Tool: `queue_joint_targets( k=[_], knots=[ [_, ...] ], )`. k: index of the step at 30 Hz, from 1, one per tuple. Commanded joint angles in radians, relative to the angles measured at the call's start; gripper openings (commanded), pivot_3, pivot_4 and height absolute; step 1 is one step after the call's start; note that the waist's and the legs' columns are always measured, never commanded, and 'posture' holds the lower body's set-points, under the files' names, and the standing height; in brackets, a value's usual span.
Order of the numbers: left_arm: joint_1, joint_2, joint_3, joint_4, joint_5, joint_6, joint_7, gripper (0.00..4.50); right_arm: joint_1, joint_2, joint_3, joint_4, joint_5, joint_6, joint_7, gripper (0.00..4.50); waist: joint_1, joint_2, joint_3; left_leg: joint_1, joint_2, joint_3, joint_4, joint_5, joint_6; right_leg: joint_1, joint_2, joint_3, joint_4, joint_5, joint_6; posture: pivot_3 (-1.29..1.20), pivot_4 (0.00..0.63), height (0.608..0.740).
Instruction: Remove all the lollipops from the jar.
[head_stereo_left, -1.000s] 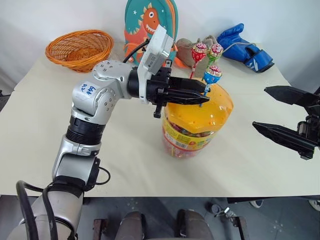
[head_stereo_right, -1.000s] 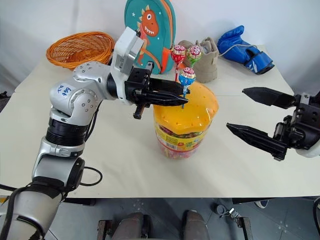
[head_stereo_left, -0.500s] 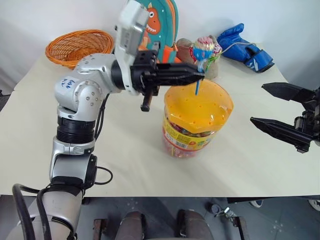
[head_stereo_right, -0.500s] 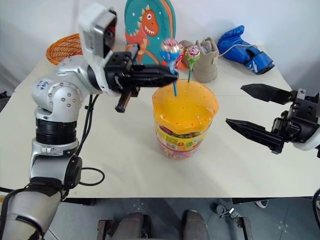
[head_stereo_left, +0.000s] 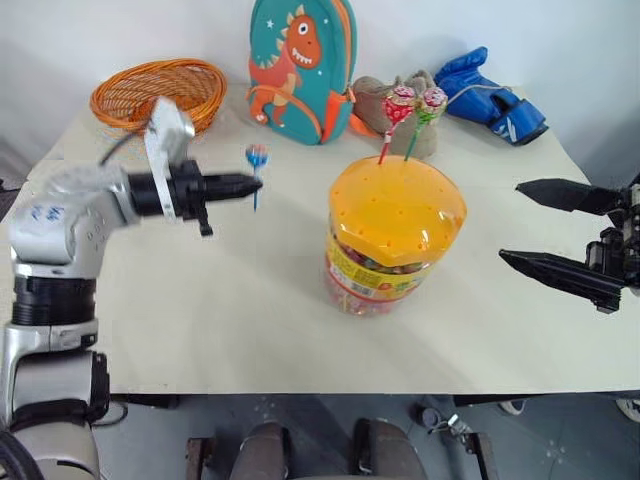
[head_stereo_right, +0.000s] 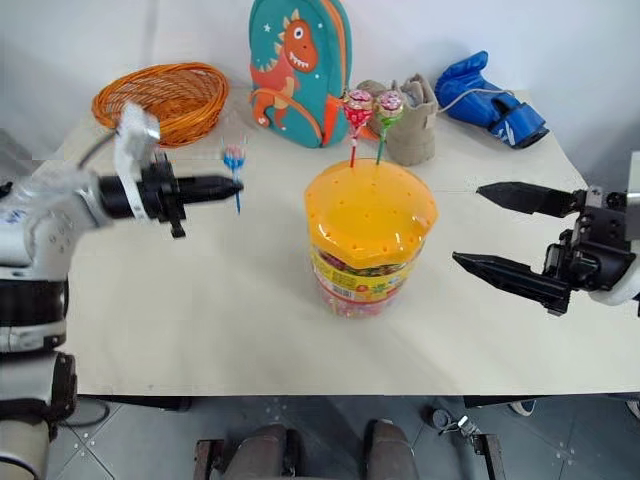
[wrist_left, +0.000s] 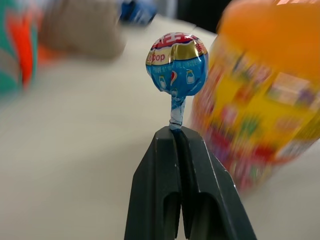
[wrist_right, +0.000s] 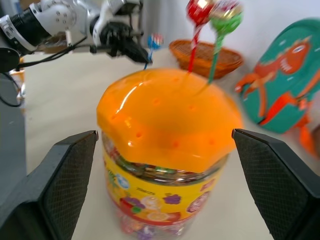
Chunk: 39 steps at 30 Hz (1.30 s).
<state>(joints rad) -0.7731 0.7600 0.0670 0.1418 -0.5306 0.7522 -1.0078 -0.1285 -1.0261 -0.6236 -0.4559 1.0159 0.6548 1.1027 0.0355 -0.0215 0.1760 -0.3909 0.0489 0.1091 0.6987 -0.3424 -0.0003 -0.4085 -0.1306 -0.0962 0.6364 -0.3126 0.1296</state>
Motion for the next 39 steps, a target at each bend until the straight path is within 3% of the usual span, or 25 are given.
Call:
queue_joint_targets(
  k=[1,10,13,18,25,32,39],
  knots=[
    [0.045,-0.001,-0.001,-0.001,0.026,-0.026,0.004,0.02,0.048,-0.008,-0.009,-0.061,0.003,-0.01,0.051,4.5,0.005,0.0,0.0,0.0,0.0,0.0,0.0,0.0,0.001,0.0,0.0,0.0,0.0,0.0,0.0,0.0,0.15,0.74],
    [0.094,0.032,-0.143,0.051,0.175,0.008,0.024,0.02,0.099,0.038,0.045,-0.146,-0.005,-0.025,0.011,4.5,0.002,0.0,0.0,0.0,-0.001,0.001,0.0,-0.001,0.001,0.0,0.0,0.0,0.0,0.0,0.001,0.0,0.15,0.74],
    [0.079,0.033,-0.18,0.076,0.223,0.011,0.029,0.69,0.087,0.043,0.055,-0.147,-0.001,-0.025,-0.012,4.5,0.001,0.0,0.0,0.001,-0.001,0.001,0.0,-0.001,0.001,0.0,0.0,0.0,0.0,0.0,0.001,0.0,0.15,0.74],
    [0.06,0.027,-0.181,0.067,0.233,0.032,0.024,2.28,0.072,0.045,0.059,-0.148,0.008,-0.023,-0.031,4.5,0.0,0.0,0.0,0.001,-0.001,0.001,0.0,-0.001,0.001,0.0,-0.001,0.0,0.0,0.0,0.001,0.0,0.15,0.74],
    [0.006,0.084,-0.074,0.007,0.114,0.04,-0.111,4.48,0.03,0.032,0.006,-0.102,0.02,-0.027,-0.041,4.5,-0.005,0.0,0.0,0.001,-0.001,0.001,0.0,-0.001,0.001,0.0,-0.001,0.0,0.0,0.0,0.001,0.0,0.15,0.74],
    [-0.124,0.048,0.044,0.073,-0.023,-0.022,-0.239,4.48,-0.057,0.03,-0.019,-0.074,0.052,-0.024,-0.083,4.5,-0.008,0.0,0.0,0.001,-0.001,0.001,0.0,-0.001,0.001,0.0,-0.001,0.0,0.0,0.0,0.001,0.0,0.15,0.74],
    [-0.278,-0.086,-0.038,0.248,0.015,-0.232,-0.428,4.48,-0.141,0.028,0.003,-0.087,0.092,-0.022,-0.102,4.5,-0.006,0.0,0.0,0.0,-0.001,0.001,0.001,-0.001,0.001,0.0,0.0,0.0,0.0,0.001,0.001,0.0,0.15,0.74]
  ],
)
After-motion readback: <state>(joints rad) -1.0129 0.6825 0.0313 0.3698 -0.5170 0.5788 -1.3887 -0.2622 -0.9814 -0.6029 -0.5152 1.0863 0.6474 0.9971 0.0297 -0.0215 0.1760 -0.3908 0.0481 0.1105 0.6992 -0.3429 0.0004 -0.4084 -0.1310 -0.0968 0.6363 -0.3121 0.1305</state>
